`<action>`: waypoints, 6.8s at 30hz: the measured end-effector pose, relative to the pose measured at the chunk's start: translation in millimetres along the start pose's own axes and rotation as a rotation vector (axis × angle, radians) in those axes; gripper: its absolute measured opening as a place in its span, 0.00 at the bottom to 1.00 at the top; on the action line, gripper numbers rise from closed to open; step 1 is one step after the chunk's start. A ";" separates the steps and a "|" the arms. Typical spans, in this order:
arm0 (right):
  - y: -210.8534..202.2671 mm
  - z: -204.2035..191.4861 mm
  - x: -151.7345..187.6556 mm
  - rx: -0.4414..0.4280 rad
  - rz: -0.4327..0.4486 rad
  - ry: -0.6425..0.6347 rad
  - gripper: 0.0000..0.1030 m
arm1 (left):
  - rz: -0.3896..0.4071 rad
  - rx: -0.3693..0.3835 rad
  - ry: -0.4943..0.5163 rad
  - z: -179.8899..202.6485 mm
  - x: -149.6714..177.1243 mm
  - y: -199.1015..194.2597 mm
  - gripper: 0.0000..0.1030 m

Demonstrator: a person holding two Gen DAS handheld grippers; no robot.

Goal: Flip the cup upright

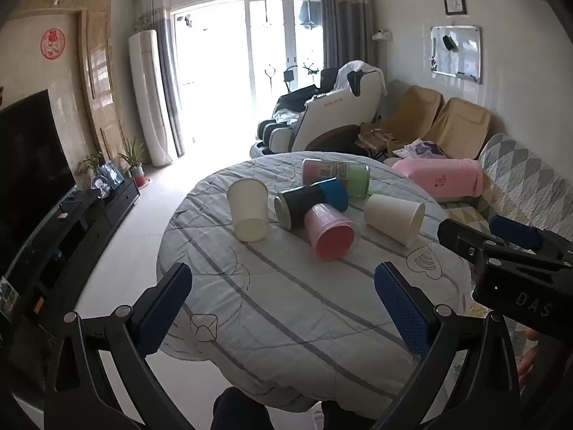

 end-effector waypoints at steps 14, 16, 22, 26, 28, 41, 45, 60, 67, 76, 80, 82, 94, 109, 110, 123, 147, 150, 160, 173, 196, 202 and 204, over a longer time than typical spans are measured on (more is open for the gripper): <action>7.3 -6.0 2.9 0.008 -0.010 -0.019 0.82 | -0.019 0.013 -0.025 -7.5 4.6 3.6 1.00; 4.5 -12.2 5.2 0.007 -0.012 -0.022 0.82 | -0.020 0.017 -0.026 -8.7 4.7 3.8 1.00; 5.7 -13.7 5.9 0.009 -0.015 -0.028 0.82 | -0.018 0.020 -0.026 -8.6 6.7 5.6 1.00; -0.3 -13.3 -0.1 0.003 0.007 -0.031 0.82 | 0.016 0.026 -0.024 -9.9 6.3 4.1 1.00; -1.4 -15.2 -2.8 -0.003 0.025 -0.034 0.82 | 0.041 0.023 -0.019 -10.7 1.6 -1.3 1.00; -12.4 -30.9 -16.4 -0.044 0.127 -0.099 0.82 | 0.103 -0.013 0.008 -15.5 -7.1 -7.7 1.00; -7.5 -31.3 -15.7 -0.047 0.115 -0.107 0.82 | 0.095 -0.017 0.009 -15.9 -6.3 -4.2 1.00; 18.1 -23.4 -11.5 -0.035 0.063 -0.084 0.82 | 0.039 -0.013 0.007 -22.4 -1.2 25.4 1.00; 30.7 -26.0 -11.7 -0.042 0.046 -0.090 0.82 | 0.022 -0.020 0.002 -24.8 -2.9 40.9 1.00; 46.6 -25.4 -13.0 -0.042 0.018 -0.088 0.82 | -0.001 -0.023 0.003 -30.2 -2.1 56.1 1.00; 56.6 -24.8 -15.6 -0.044 0.003 -0.078 0.82 | -0.016 -0.006 0.006 -30.5 -4.1 65.9 1.00; 62.0 -24.2 -18.9 -0.046 0.000 -0.077 0.82 | -0.017 0.002 0.008 -30.6 -5.0 70.6 1.00; 126.7 -20.9 -31.0 -0.052 -0.103 -0.048 0.82 | -0.099 0.070 0.015 -41.8 -18.2 135.3 1.00; 167.9 -25.6 -55.0 -0.082 -0.488 0.102 0.82 | -0.515 0.087 0.050 -34.7 -58.0 161.2 1.00; 165.6 -25.4 -55.3 -0.106 -0.534 0.151 0.82 | -0.538 0.088 0.058 -31.5 -66.0 158.4 1.00; 159.9 -0.8 -81.0 -0.155 -0.710 0.442 0.82 | -0.652 0.098 0.204 2.6 -129.2 158.2 1.00; 255.2 31.3 -41.6 0.354 -0.499 1.318 0.82 | -0.657 0.530 0.660 19.0 -140.9 299.3 1.00; 268.4 41.5 -38.3 0.405 -0.470 1.368 0.82 | -0.642 0.567 0.717 25.0 -137.9 306.9 1.00; 309.4 53.1 -19.4 0.449 -0.468 1.430 0.82 | -0.655 0.566 0.764 27.6 -126.7 344.1 1.00; 336.6 57.5 -28.4 0.426 -0.525 1.246 0.73 | -0.717 0.632 0.683 36.8 -108.3 360.5 1.00; 429.9 -29.7 -89.8 0.200 -0.779 0.594 0.72 | -0.856 0.569 0.350 -30.3 -83.3 380.9 1.00; 442.3 -48.7 -91.7 0.164 -0.841 0.414 0.72 | -0.866 0.551 0.243 -46.3 -79.0 377.9 1.00; 447.3 -57.5 -93.6 0.152 -0.860 0.358 0.72 | -0.875 0.546 0.203 -50.6 -78.5 376.8 1.00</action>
Point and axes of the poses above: each gripper's, at about its wrist camera, not at the fingertips, and y roughly the way its jaws point, z to its right, x to its underside, the point moved 9 cm from there along y, roughly the way its jaws point, and after that the axes turned 7 degrees about z, right-handed, at the moved point
